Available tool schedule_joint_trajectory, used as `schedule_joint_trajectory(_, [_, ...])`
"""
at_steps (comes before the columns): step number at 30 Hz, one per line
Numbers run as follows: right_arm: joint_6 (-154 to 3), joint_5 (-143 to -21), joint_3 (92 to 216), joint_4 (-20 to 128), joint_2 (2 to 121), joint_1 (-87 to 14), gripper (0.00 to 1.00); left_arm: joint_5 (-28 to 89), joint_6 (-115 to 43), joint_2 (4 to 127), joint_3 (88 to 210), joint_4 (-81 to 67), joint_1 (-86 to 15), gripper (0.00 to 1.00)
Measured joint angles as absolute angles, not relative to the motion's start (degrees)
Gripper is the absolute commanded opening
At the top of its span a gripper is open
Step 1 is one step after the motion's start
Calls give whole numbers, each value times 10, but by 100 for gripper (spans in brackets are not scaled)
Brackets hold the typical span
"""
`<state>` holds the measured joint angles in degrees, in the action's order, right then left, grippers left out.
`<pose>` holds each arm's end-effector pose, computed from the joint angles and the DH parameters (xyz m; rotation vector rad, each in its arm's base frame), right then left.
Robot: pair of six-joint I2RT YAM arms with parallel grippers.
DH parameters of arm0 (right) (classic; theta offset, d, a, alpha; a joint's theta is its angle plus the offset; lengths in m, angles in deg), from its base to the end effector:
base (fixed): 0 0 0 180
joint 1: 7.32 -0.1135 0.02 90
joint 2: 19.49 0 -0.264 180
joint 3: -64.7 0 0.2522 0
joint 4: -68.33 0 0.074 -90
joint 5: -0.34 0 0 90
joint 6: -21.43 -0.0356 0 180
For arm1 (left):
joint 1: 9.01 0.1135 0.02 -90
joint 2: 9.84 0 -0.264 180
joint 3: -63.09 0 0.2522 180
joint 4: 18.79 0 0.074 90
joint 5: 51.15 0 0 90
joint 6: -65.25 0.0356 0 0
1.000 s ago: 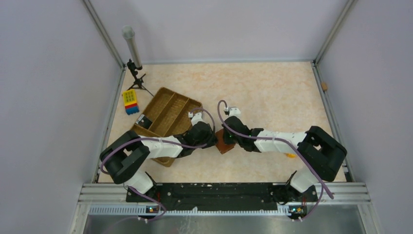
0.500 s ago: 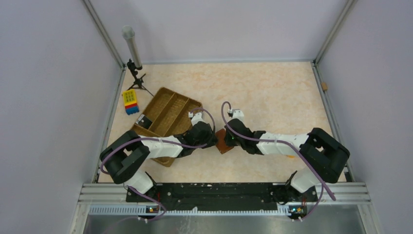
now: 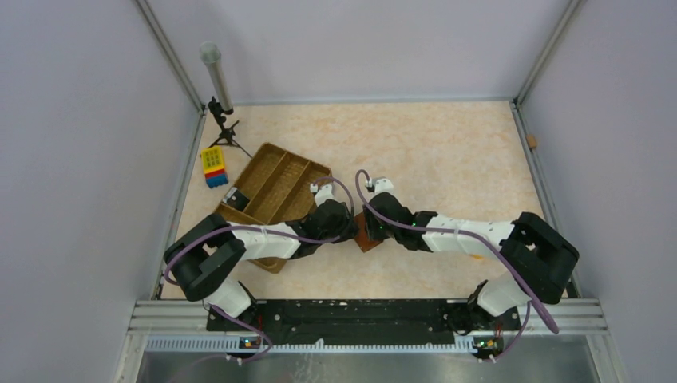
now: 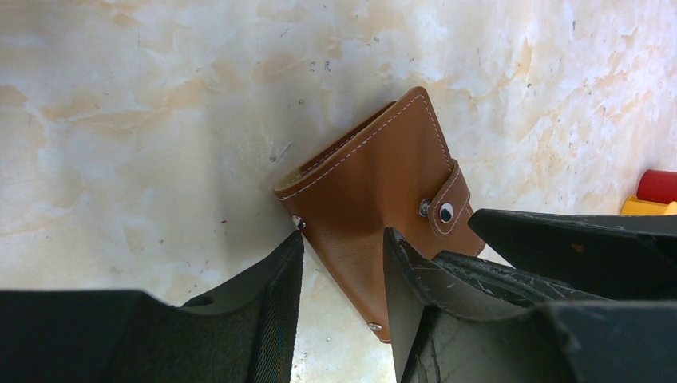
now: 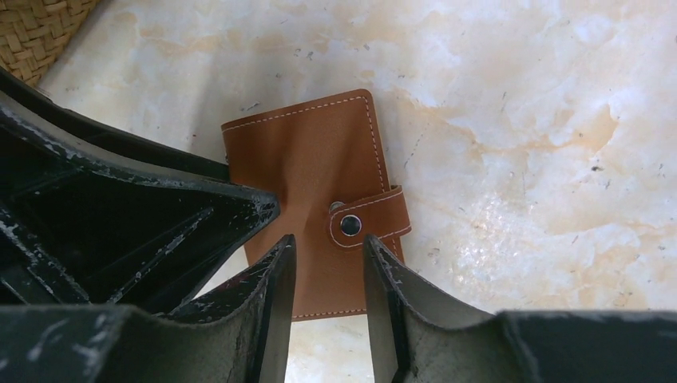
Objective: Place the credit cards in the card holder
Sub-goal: Close the card holder at the center of the board.
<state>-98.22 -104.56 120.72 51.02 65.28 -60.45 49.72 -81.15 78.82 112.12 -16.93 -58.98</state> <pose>0.1827 0.2283 0.1770 -0.3603 2.3488 0.4002 0.1915 -0.2175 0.1444 -0.2366 2.3829 -0.7266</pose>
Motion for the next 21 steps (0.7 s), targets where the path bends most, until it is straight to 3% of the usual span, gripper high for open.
schedule_joint_trajectory(21, [-910,-1042,1282,440,721,-605,34,503,-805,788,1122,-168,-591,44])
